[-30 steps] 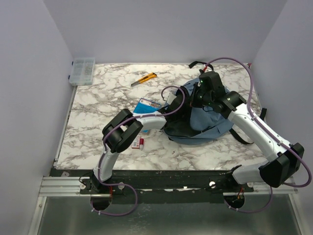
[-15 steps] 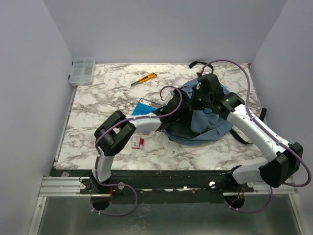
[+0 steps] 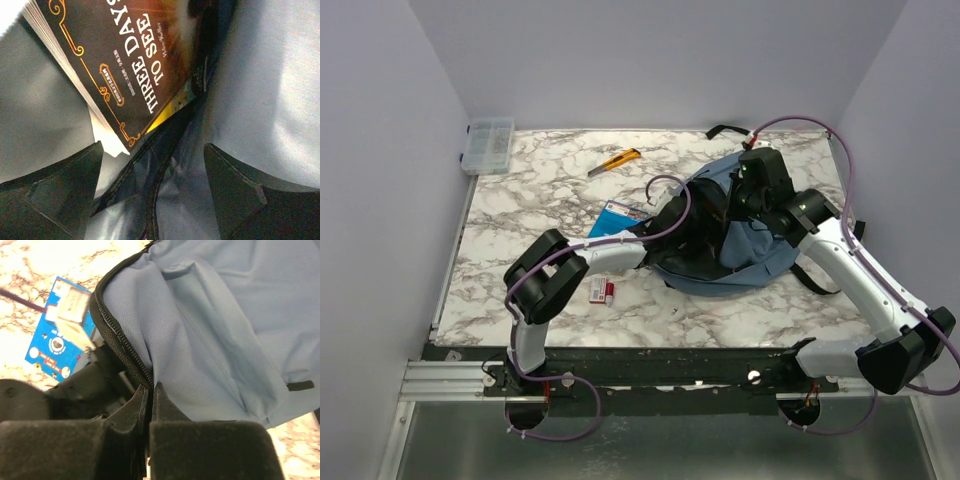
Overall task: Pack the student bag
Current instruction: Place the book in the student bag.
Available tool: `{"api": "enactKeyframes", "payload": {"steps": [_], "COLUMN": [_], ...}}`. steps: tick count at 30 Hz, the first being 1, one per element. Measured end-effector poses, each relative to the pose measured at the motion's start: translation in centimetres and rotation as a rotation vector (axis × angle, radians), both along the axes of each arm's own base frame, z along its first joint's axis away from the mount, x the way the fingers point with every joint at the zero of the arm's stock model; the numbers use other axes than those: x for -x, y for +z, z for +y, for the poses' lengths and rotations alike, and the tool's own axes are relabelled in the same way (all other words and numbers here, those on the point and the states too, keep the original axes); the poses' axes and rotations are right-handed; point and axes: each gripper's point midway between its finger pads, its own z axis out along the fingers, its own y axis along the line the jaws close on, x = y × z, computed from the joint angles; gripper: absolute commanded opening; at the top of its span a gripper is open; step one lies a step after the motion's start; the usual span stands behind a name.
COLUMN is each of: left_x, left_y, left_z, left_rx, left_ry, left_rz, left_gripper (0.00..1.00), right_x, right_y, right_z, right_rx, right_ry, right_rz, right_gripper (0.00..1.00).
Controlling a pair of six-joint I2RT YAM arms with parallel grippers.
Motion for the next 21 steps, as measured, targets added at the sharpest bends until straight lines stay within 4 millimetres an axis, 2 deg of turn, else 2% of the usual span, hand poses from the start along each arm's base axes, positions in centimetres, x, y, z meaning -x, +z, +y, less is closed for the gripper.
{"api": "enactKeyframes", "payload": {"steps": [2, 4, 5, 6, 9, 13, 17, 19, 21], "left_x": [0.2, 0.8, 1.0, 1.2, 1.8, 2.3, 2.5, 2.6, 3.0], "left_y": [0.7, 2.2, 2.4, 3.9, 5.7, 5.2, 4.5, 4.9, 6.3], "left_z": [0.4, 0.9, 0.9, 1.1, 1.3, 2.7, 4.0, 4.6, 5.6], "left_rx": [-0.014, -0.018, -0.021, -0.01, 0.005, -0.051, -0.142, -0.174, -0.178], "left_ry": [-0.015, -0.045, -0.057, -0.082, -0.138, -0.18, -0.226, -0.248, -0.271], "left_rz": [-0.016, -0.047, -0.055, -0.083, -0.127, -0.168, -0.234, -0.277, -0.324], "left_gripper": [0.87, 0.86, 0.84, 0.81, 0.75, 0.7, 0.72, 0.74, 0.76], "right_x": [0.0, -0.1, -0.1, -0.1, -0.1, 0.0, 0.5, 0.9, 1.3], "right_y": [0.1, 0.2, 0.3, 0.4, 0.4, 0.4, 0.7, 0.9, 0.9], "right_z": [-0.8, -1.3, -1.5, -1.8, -2.0, -2.0, -2.2, -2.5, -2.8], "right_rx": [0.015, 0.024, 0.028, 0.03, 0.031, 0.029, 0.027, 0.026, 0.028], "right_ry": [-0.023, -0.04, -0.049, -0.057, -0.064, -0.062, -0.061, -0.061, -0.064], "right_rz": [-0.006, -0.011, -0.013, -0.015, -0.016, -0.013, -0.014, -0.015, -0.019], "right_gripper": [0.01, 0.01, 0.01, 0.01, 0.01, 0.01, 0.01, 0.0, 0.01]}}
